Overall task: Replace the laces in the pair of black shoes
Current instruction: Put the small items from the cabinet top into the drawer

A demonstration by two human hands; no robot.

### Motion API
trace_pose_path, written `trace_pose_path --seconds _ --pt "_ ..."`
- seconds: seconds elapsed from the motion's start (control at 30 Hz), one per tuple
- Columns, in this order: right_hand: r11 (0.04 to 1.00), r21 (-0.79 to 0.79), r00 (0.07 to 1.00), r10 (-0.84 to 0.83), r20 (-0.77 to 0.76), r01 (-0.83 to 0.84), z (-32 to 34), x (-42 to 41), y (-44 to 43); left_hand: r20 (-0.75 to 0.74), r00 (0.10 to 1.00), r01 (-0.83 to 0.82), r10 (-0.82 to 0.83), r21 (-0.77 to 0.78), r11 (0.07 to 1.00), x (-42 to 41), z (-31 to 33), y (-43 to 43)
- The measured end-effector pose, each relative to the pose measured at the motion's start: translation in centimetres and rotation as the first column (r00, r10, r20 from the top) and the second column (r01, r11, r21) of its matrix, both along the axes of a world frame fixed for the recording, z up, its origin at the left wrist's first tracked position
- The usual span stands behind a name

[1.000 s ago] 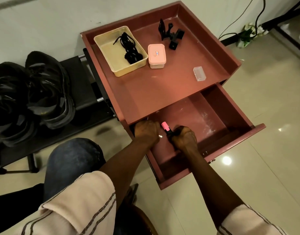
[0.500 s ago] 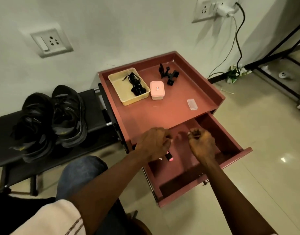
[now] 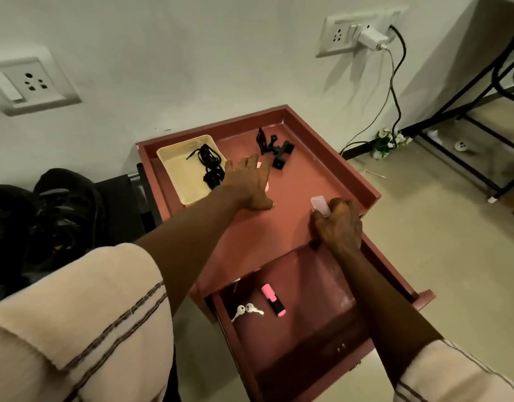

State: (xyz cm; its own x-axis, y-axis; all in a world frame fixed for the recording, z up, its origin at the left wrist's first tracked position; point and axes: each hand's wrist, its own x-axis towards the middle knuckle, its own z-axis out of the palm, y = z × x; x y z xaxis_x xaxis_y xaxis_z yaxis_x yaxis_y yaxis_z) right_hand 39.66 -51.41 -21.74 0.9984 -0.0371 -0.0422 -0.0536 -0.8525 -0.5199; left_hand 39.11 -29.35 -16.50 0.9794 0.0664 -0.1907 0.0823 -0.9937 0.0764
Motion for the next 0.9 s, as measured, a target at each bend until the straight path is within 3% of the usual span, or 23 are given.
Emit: trace_pose_path --seconds 0.13,0.3,0.47,0.63,0.73,0.83,0.9 --pt "0.999 0.043 1.0 -0.014 0.021 0.013 -0.5 0.8 0.0 -0.059 0.997 0.042 -0.041 0.012 0.999 1.9 -1.0 1.4" --pt "0.967 0.247 0.998 -0.064 0.024 0.056 -0.2 0.1 -1.0 0.083 0.995 0.057 -0.057 0.002 0.998 0.8 -1.2 1.9" --pt "0.928 0.362 0.992 -0.116 0.053 0.089 0.4 -4.2 -2.8 0.283 0.957 0.105 -0.054 -0.17 0.98 -5.4 -0.1 -0.8" --pt "0.976 0.207 0.997 -0.053 -0.06 0.065 -0.9 -8.7 -5.2 0.224 0.971 0.136 -0.078 -0.258 0.956 -14.4 -0.3 -5.8" --pt "0.999 -0.028 0.977 0.016 -0.214 -0.022 -1.8 -10.5 -5.6 0.02 0.988 0.155 -0.154 -0.233 0.96 -18.6 -2.3 -8.6" --pt "0.963 -0.207 0.933 0.092 -0.348 -0.173 -2.8 -11.9 -5.4 -0.226 0.955 0.157 -0.19 -0.156 0.975 -20.5 -4.4 -10.7" --pt "0.928 -0.266 0.896 0.132 -0.424 -0.262 -3.5 -12.6 -5.2 -0.289 0.942 0.145 -0.171 -0.109 0.983 -21.0 -5.5 -11.5"
